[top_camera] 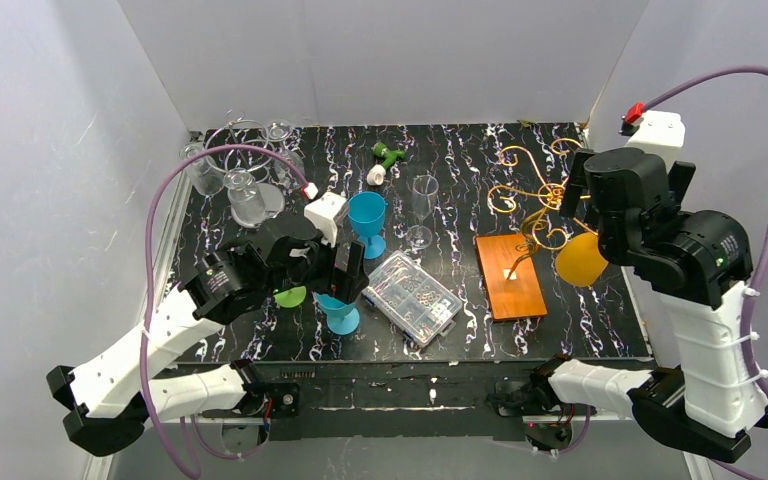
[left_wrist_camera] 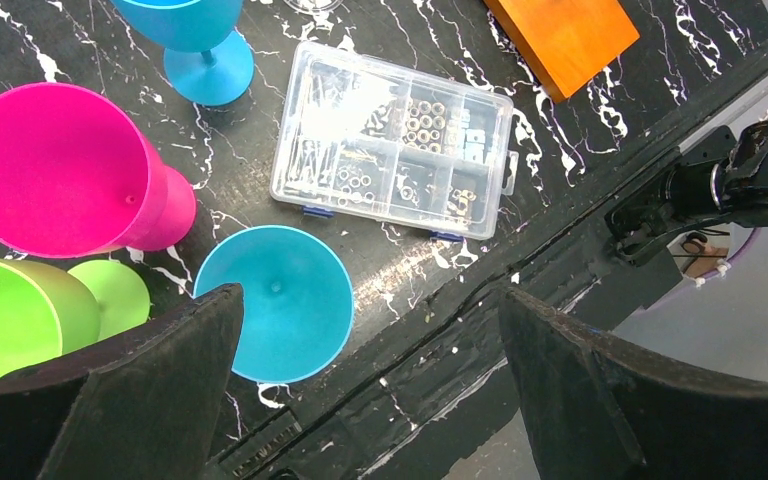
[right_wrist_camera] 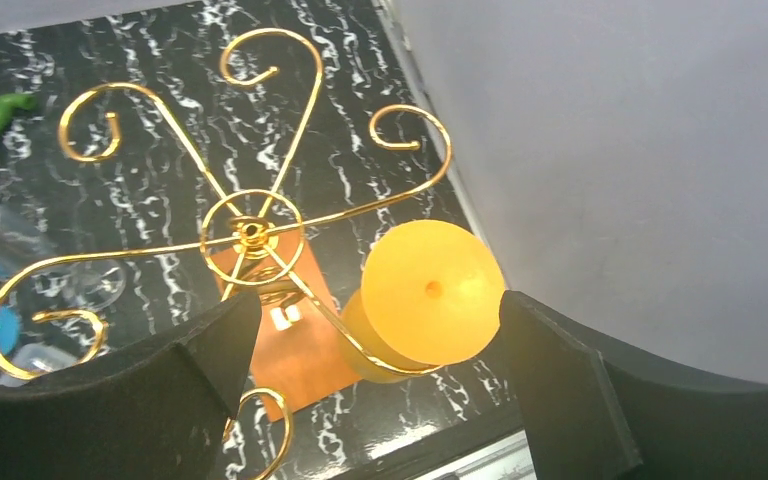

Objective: Take the wine glass off the wine glass rack
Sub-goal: Pick up the wine glass from the wine rack.

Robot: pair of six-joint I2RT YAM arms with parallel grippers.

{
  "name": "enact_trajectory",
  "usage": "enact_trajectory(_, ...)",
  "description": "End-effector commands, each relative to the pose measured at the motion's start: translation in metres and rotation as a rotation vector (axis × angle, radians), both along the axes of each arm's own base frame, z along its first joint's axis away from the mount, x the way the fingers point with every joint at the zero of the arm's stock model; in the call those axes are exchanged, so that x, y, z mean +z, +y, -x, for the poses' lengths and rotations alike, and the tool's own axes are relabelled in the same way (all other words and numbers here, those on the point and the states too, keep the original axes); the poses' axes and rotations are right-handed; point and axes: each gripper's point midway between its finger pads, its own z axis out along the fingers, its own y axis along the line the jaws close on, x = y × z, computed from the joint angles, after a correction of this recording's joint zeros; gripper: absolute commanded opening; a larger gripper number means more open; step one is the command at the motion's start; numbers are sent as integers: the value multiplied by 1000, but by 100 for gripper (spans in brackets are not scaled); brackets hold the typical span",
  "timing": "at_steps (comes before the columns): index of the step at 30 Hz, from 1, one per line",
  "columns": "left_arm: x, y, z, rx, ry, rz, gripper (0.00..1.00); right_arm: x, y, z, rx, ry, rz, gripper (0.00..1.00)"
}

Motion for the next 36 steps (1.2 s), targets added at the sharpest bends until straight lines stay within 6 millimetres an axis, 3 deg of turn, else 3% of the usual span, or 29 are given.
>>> enact_trajectory(1, 14, 4, 0, 16, -21, 14, 98, -3, -19, 3, -106, -27, 51, 98)
enact_trajectory(14, 14, 3, 0, 14, -15, 13, 98, -28, -3, -7, -71, 40, 43, 98)
enact_trajectory(21, 14, 1, 0, 9, -11, 14, 98, -24, -3, -13, -98, 33, 65, 99)
enact_trajectory(25, 14, 0, 0, 11, -10, 13, 98, -11, 3, -24, -102, 4, 65, 98)
enact_trajectory(31, 13, -3, -2, 7, -7, 15, 98, 29, 7, -43, -125, -76, 72, 99)
enact_trajectory(36, 14, -8, -4, 1, -6, 21, 98, 38, 2, -70, -156, -69, 79, 98)
